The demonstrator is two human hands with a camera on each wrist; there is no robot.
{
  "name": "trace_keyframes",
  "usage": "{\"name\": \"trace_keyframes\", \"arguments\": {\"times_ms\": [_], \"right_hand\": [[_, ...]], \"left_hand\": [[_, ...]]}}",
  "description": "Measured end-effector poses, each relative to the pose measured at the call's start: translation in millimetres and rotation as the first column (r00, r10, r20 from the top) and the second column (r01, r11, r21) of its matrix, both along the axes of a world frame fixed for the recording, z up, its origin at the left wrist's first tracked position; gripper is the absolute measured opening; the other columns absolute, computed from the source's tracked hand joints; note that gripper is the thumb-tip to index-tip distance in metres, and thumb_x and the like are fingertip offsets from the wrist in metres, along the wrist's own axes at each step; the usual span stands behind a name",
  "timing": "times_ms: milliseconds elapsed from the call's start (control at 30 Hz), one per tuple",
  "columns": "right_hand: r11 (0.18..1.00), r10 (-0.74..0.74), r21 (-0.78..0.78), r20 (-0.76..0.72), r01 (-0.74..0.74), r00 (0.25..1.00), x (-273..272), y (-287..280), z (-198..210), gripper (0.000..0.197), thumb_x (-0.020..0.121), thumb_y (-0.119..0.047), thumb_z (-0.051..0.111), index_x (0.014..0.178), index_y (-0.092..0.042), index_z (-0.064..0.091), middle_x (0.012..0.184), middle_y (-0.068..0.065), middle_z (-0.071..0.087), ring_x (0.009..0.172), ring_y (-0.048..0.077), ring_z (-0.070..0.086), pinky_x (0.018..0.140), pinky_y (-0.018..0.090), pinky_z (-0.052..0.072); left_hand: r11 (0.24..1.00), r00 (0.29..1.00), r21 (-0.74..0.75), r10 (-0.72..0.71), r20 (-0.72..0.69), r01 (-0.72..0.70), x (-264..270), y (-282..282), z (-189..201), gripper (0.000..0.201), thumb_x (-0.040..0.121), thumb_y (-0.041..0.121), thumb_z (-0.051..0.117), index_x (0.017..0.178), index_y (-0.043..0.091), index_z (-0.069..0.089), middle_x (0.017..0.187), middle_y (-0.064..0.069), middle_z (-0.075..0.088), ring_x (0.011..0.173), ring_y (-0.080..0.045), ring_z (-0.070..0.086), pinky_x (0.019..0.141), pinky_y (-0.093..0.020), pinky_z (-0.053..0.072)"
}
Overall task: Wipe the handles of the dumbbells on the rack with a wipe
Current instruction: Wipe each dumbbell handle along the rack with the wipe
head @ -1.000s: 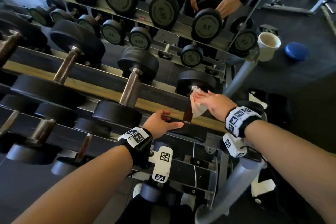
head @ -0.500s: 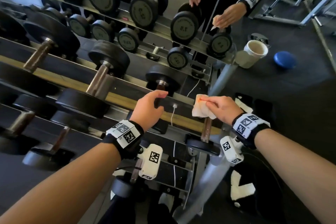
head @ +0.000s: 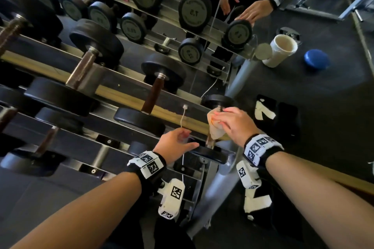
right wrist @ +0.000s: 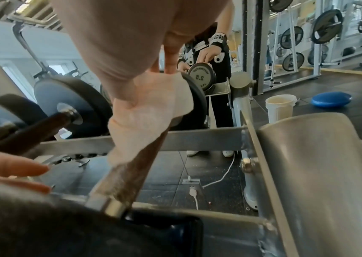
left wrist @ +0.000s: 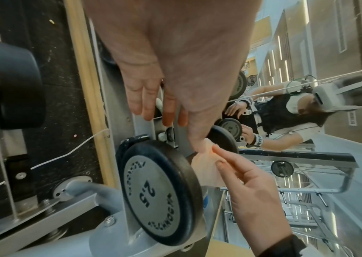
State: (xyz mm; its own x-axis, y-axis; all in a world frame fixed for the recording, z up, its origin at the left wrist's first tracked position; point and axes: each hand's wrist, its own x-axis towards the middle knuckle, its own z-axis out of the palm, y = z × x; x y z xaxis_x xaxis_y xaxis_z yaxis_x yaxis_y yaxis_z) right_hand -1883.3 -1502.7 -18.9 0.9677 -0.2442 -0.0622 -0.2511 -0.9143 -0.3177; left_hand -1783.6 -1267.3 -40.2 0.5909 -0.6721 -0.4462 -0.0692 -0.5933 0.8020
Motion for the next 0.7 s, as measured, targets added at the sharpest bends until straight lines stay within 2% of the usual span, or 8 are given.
{"name": "trace_keyframes", "arguments": {"times_ms": [100, 233, 267, 333, 400, 467, 633, 700], "right_hand": [[0.988, 0.068, -0.142, 0.036, -0.063, 0.997, -3.3, 3.9, -10.1, 0.029, 0.09, -0.026, 0.065, 0.117, -0.034, 0.073, 0.126, -0.017, 0.066, 0.107, 0.019, 0.057, 0.089, 0.038, 0.046], [0.965, 0.065, -0.249, -0.084, -0.084, 0.994, -1.6, 3.5, -17.1, 0.042, 0.091, -0.053, 0.052, 0.128, -0.036, 0.064, 0.136, -0.021, 0.057, 0.099, 0.016, 0.049, 0.085, 0.036, 0.043], [0.968, 0.064, -0.236, -0.097, -0.085, 0.993, 0.0, 2.5, -18.1, 0.043, 0.091, -0.054, 0.054, 0.129, -0.035, 0.064, 0.138, -0.021, 0.056, 0.099, 0.016, 0.048, 0.086, 0.036, 0.043], [0.986, 0.074, -0.142, -0.085, -0.085, 0.994, 1.9, 2.9, -19.1, 0.035, 0.095, -0.04, 0.059, 0.128, -0.03, 0.065, 0.14, -0.016, 0.056, 0.097, 0.017, 0.047, 0.089, 0.036, 0.045], [0.998, 0.059, 0.025, -0.039, -0.058, 0.997, -1.3, 9.8, -19.9, 0.026, 0.098, -0.025, 0.059, 0.121, -0.023, 0.071, 0.137, -0.011, 0.06, 0.095, 0.018, 0.048, 0.093, 0.036, 0.046], [0.986, 0.113, 0.13, -0.044, -0.107, 0.993, -10.3, 21.2, -20.5, 0.024, 0.098, -0.025, 0.057, 0.115, -0.02, 0.074, 0.13, -0.005, 0.065, 0.101, 0.022, 0.054, 0.097, 0.035, 0.046], [0.918, 0.392, 0.139, -0.167, -0.372, 0.905, -22.9, 22.6, -14.9, 0.037, 0.096, -0.026, 0.044, 0.124, -0.025, 0.068, 0.132, -0.005, 0.063, 0.11, 0.022, 0.058, 0.094, 0.041, 0.052], [0.91, 0.412, 0.077, -0.267, -0.406, 0.871, -6.2, 6.0, -13.8, 0.036, 0.098, -0.035, 0.042, 0.127, -0.036, 0.063, 0.133, -0.003, 0.061, 0.109, 0.025, 0.058, 0.093, 0.042, 0.052]], "left_hand": [[0.999, 0.999, 0.03, -0.027, -0.026, 0.027, -7.4, -1.9, -12.4, 0.056, 0.072, 0.054, 0.079, 0.119, 0.03, 0.062, 0.112, 0.013, 0.067, 0.103, -0.005, 0.063, 0.096, -0.027, 0.05], [0.999, 0.998, 0.032, -0.033, -0.046, 0.035, -11.7, -5.8, -24.9, 0.04, 0.066, 0.059, 0.079, 0.099, 0.043, 0.065, 0.1, 0.019, 0.071, 0.094, 0.004, 0.065, 0.092, -0.024, 0.052], [0.999, 0.998, 0.03, -0.027, -0.05, 0.029, -11.4, -6.0, -26.8, 0.038, 0.062, 0.062, 0.078, 0.094, 0.046, 0.064, 0.096, 0.021, 0.072, 0.091, 0.006, 0.065, 0.09, -0.022, 0.052], [1.0, 0.998, 0.024, -0.016, -0.062, 0.018, -10.8, -6.0, -29.9, 0.041, 0.056, 0.068, 0.075, 0.091, 0.049, 0.064, 0.092, 0.025, 0.071, 0.087, 0.01, 0.064, 0.087, -0.021, 0.052], [1.0, 0.998, 0.024, -0.007, -0.066, 0.009, -11.0, -6.1, -32.7, 0.046, 0.055, 0.069, 0.074, 0.095, 0.049, 0.064, 0.092, 0.026, 0.069, 0.088, 0.011, 0.063, 0.085, -0.02, 0.052], [1.0, 0.998, 0.023, -0.003, -0.061, 0.005, -11.0, -6.8, -33.8, 0.052, 0.056, 0.068, 0.075, 0.101, 0.044, 0.066, 0.094, 0.024, 0.068, 0.09, 0.009, 0.062, 0.082, -0.02, 0.052], [1.0, 0.997, 0.026, -0.016, -0.069, 0.018, -10.6, -7.9, -33.4, 0.062, 0.061, 0.064, 0.077, 0.115, 0.035, 0.064, 0.104, 0.018, 0.067, 0.096, 0.003, 0.062, 0.085, -0.024, 0.052], [1.0, 0.997, 0.027, 0.001, -0.075, 0.001, -10.5, -7.1, -33.4, 0.058, 0.064, 0.059, 0.08, 0.114, 0.035, 0.064, 0.106, 0.017, 0.067, 0.098, 0.001, 0.061, 0.083, -0.02, 0.048]]}}
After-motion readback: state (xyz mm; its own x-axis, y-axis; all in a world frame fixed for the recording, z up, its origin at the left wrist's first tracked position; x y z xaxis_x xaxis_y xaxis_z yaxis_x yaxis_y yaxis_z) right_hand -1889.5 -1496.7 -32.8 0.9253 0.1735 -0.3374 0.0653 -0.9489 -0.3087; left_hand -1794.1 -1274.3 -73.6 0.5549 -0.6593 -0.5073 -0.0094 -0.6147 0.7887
